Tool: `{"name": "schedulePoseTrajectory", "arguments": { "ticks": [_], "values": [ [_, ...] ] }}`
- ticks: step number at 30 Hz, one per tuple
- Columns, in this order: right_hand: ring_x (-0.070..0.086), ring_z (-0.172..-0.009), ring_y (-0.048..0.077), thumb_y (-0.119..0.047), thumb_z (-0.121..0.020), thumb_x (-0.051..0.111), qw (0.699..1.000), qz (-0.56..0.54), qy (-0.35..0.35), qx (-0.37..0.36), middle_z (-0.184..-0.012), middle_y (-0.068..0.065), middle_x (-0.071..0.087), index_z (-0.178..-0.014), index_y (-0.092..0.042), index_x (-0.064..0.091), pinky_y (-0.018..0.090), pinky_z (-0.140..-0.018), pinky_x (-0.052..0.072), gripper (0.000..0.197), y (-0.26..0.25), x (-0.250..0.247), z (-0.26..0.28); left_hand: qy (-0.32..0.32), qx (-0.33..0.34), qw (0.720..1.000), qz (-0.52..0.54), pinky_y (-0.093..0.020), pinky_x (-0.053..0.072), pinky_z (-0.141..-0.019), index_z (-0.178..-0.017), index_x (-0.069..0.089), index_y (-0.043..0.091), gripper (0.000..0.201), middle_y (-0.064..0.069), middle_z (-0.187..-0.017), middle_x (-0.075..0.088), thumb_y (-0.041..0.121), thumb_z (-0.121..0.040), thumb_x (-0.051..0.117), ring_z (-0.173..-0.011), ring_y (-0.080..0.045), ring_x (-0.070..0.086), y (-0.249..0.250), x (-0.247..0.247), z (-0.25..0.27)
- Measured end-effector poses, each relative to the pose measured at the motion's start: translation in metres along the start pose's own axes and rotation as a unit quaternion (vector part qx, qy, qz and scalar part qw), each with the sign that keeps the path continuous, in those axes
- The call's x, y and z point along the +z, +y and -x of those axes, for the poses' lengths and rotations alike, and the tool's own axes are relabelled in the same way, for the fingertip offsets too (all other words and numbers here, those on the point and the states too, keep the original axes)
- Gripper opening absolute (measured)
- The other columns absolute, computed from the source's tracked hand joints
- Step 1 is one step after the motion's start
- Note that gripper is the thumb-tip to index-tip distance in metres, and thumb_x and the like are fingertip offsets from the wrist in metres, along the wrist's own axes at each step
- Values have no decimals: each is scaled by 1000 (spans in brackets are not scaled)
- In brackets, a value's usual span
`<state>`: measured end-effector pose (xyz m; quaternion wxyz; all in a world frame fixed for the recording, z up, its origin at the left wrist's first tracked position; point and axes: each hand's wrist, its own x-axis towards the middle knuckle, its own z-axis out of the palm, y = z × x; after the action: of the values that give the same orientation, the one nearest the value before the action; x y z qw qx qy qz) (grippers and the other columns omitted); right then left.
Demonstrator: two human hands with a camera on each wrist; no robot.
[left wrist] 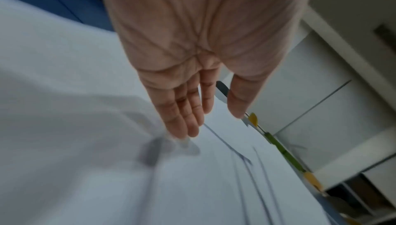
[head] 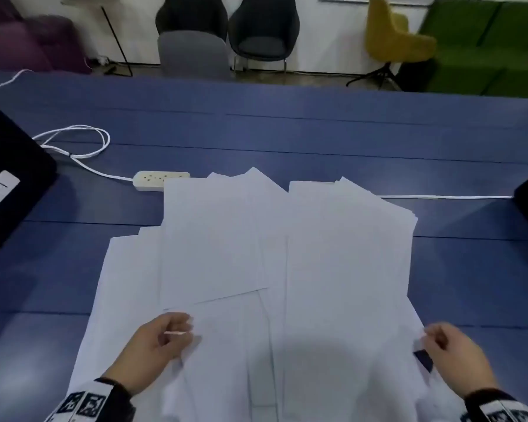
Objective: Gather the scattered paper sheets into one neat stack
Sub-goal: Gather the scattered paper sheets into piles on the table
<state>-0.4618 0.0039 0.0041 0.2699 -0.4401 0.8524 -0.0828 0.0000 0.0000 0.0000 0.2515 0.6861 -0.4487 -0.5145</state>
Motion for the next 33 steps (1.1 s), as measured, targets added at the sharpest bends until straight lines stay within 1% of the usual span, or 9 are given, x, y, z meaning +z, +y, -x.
{"name": "schedulePoseTrajectory", "arguments": {
  "ticks": [6,10,13,16,19,22,25,29,33],
  "values": [
    [56,-92,26,-22,-84,66,998,-63,-31,3,-102,10,63,-113,-4,60,31,-79,41,35,-39,18,-37,-49,-51,995,70,-37,46,-102,-122,57,14,70,-2,-116,64,42,-60,74,-108,-18,61,36,77,-44],
    [51,-78,24,-24,-84,64,998,-12,-59,-7,-81,2,55,-97,-9,53,30,-67,37,22,-54,26,-39,-65,-64,993,78,-35,41,-92,-98,54,21,27,-1,-102,53,30,-75,64,-97,-18,52,58,105,-63],
    [54,-85,23,-23,-83,61,997,-20,-71,-12,-92,3,57,-112,-9,52,28,-70,39,34,-57,32,-39,-68,-52,994,73,-36,39,-83,-81,47,25,18,-3,-93,46,31,-74,62,-88,-17,45,65,121,-70],
    [56,-104,27,-23,-84,60,995,-34,-89,-19,-119,9,59,-128,-10,47,28,-77,39,48,-57,35,-38,-67,-67,991,99,-39,46,-94,-115,55,18,38,1,-112,57,27,-80,68,-106,-21,57,67,137,-71],
    [51,-99,22,-19,-85,60,994,-52,-95,-16,-123,9,55,-133,-10,42,27,-77,37,52,-53,34,-40,-74,-53,991,97,-35,48,-89,-119,56,16,53,-2,-120,62,33,-72,72,-113,-23,59,73,150,-69],
    [50,-83,19,-9,-82,65,993,-98,-70,-3,-92,-1,54,-114,-9,53,27,-63,38,34,-40,32,-45,56,30,998,-4,-29,44,-91,-110,59,17,29,-3,-110,59,16,-83,68,-101,-21,57,79,137,-77],
    [53,-75,18,-3,-80,65,988,-155,-28,-3,-79,-5,55,-94,-12,54,26,-61,40,20,-30,28,-47,241,58,965,-86,-41,45,-97,-109,63,11,34,-14,-115,58,24,-79,73,-106,-35,57,78,98,-94],
    [62,-79,20,-2,-82,63,980,-197,-2,-7,-82,1,64,-95,-12,57,29,-65,46,18,-24,25,-52,335,-137,925,-114,-53,33,-104,-134,44,9,76,-24,-142,39,42,-74,75,-130,-42,37,66,49,-113],
    [64,-86,25,-7,-83,63,979,-204,0,0,-90,3,67,-102,-14,58,42,-80,54,21,-27,30,-57,325,-185,914,-158,-50,29,-105,-138,37,1,92,-27,-141,40,46,-69,77,-132,-41,34,57,28,-127]
  ]
}}
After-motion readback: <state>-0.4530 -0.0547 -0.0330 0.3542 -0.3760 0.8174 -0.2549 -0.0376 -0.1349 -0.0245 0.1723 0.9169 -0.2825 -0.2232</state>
